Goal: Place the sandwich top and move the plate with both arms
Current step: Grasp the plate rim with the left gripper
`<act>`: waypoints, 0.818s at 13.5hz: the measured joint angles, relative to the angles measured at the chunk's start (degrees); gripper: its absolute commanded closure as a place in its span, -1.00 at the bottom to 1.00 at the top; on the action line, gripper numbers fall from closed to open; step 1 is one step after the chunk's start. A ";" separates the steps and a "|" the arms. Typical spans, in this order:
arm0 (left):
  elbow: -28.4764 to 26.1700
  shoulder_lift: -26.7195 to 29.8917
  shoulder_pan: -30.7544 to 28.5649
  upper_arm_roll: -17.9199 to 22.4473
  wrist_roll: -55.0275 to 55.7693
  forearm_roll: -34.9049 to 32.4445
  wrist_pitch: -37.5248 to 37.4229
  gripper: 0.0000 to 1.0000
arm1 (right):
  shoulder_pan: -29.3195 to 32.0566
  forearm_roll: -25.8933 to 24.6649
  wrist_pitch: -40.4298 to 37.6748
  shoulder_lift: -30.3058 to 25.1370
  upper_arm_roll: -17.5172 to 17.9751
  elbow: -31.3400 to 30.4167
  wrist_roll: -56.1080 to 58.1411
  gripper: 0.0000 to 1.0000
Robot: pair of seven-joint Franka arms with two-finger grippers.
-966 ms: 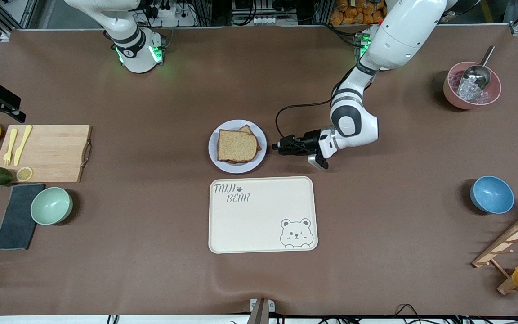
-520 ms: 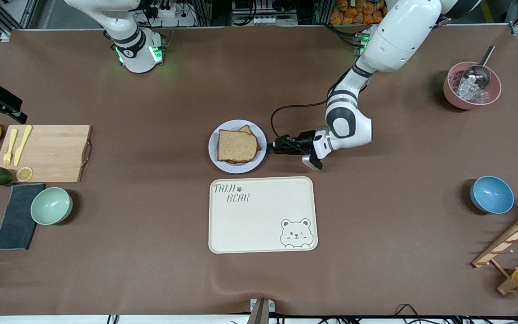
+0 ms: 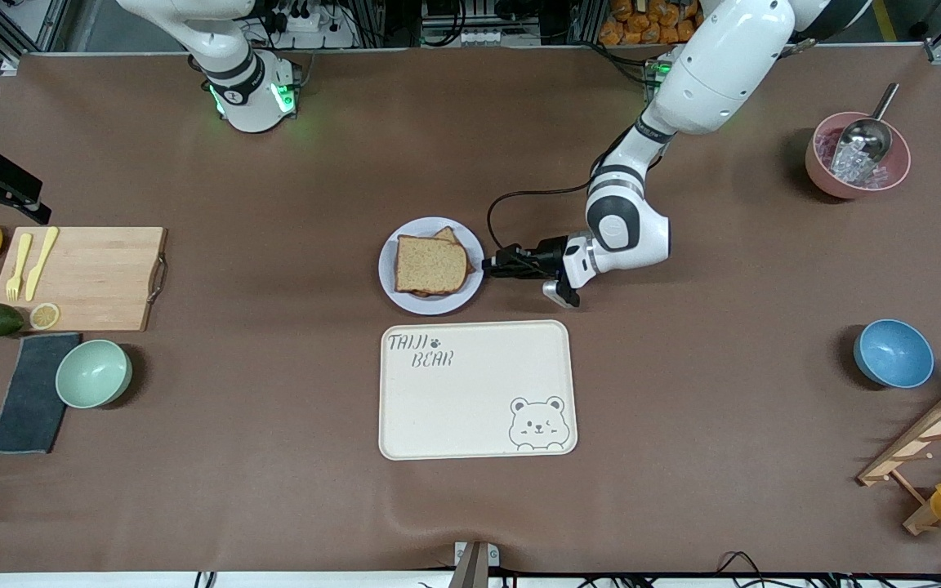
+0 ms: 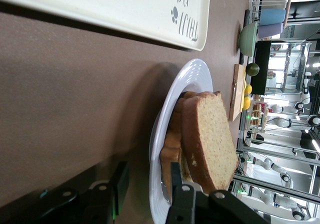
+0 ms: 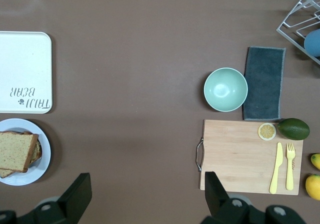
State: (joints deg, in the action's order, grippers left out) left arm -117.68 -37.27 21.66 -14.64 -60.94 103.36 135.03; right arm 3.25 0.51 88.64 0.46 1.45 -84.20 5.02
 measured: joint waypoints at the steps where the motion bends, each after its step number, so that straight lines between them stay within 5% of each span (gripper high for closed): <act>1: 0.10 -0.07 0.01 -0.16 0.00 0.00 0.00 0.30 | 0.00 0.00 0.00 0.00 0.00 -0.14 -0.03 -1.00; 11: 1.50 -1.17 0.59 -0.38 -0.20 0.53 0.00 0.53 | 0.00 0.00 0.00 0.01 0.00 -0.66 -0.06 -1.00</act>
State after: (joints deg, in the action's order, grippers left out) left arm -116.18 -38.45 22.25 -15.02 -61.13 103.90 135.03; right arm 3.25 0.51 88.64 0.47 1.45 -84.86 4.96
